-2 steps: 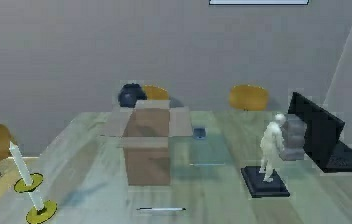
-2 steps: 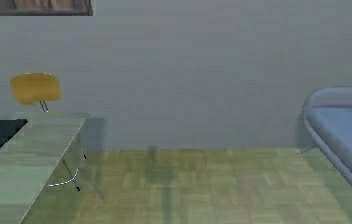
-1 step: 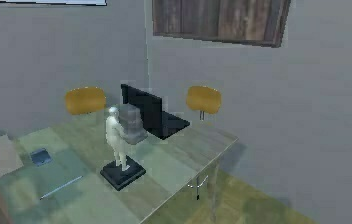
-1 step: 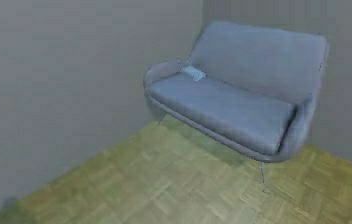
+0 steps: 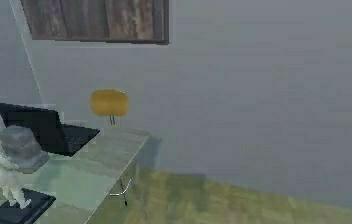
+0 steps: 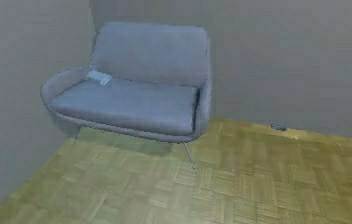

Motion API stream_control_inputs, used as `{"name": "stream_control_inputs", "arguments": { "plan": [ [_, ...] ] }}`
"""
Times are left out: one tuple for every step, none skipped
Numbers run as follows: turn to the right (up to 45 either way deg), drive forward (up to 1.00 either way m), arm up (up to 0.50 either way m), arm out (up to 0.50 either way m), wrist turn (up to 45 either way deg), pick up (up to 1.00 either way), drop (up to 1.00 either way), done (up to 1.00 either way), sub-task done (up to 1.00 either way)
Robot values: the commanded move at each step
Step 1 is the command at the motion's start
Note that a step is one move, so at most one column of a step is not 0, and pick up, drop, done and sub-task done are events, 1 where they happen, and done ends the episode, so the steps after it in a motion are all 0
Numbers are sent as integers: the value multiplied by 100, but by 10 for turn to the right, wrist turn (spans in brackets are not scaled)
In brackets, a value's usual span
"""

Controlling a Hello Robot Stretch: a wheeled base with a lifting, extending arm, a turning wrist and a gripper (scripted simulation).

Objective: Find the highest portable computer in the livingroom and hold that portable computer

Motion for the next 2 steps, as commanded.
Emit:
{"name": "stream_control_inputs", "arguments": {
  "plan": [
    [0,75,0,0,0,0,0,0,0],
    [-450,0,0,0,0,0,0,0,0]
  ]
}}
